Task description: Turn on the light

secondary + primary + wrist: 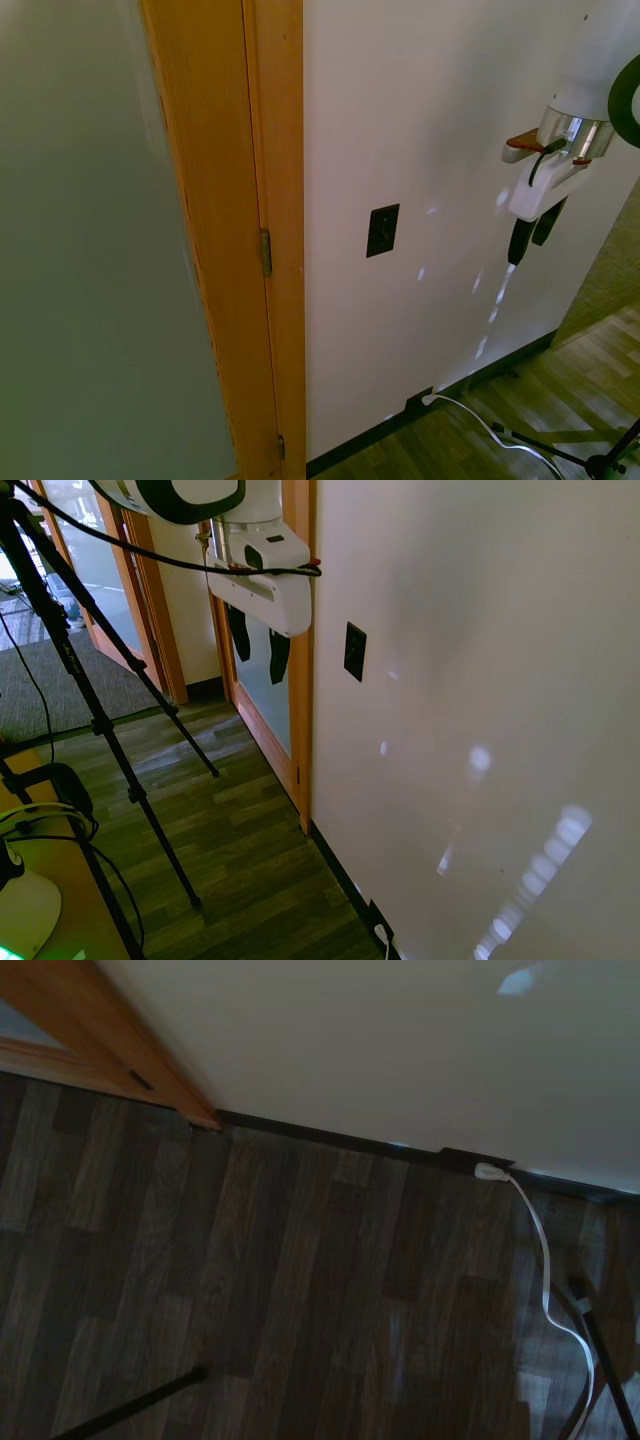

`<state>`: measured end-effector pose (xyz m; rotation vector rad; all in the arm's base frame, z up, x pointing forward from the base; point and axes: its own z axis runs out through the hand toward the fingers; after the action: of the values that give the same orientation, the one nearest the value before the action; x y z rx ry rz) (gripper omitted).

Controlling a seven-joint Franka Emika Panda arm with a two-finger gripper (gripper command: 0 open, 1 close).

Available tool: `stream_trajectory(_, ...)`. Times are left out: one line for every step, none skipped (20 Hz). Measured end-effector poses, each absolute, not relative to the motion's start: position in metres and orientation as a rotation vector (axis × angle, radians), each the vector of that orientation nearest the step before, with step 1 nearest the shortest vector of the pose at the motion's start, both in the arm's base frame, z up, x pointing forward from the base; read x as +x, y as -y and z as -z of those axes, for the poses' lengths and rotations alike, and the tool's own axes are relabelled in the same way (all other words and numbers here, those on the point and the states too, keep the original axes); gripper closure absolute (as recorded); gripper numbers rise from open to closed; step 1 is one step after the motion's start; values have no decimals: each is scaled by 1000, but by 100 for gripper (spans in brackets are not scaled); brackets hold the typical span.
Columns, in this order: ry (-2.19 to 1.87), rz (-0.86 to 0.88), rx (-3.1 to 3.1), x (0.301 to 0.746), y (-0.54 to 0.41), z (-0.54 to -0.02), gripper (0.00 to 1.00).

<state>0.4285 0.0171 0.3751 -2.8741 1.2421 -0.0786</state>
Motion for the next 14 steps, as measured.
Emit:
stream_trajectory(-1242, 76, -2875, 429, -17, -375, 0)
stream_trajectory(-1242, 74, -2875, 428, -17, -374, 0)
stream_trajectory(-1235, 83, -2874, 430, -19, -374, 0)
stream_trajectory(-1229, 98, -2868, 433, -21, -374, 0)
stream_trajectory(-1223, 114, -2857, 439, -24, -374, 0)
stream_trajectory(-1217, 128, -2844, 447, -27, -372, 0)
stream_trajectory(-1213, 136, -2832, 455, -30, -370, 0)
stream_trajectory(-1213, 141, -2822, 466, -32, -365, 0)
stream_trajectory(-1217, 146, -2810, 477, -35, -360, 0)
stream_trajectory(-1229, 146, -2799, 489, -37, -355, 0)
stream_trajectory(-1238, 149, -2786, 503, -39, -349, 0)
stream_trajectory(-1246, 158, -2772, 518, -42, -345, 0)
stream_trajectory(-1253, 165, -2759, 533, -45, -340, 0)
stream_trajectory(-1265, 172, -2744, 547, -50, -335, 0)
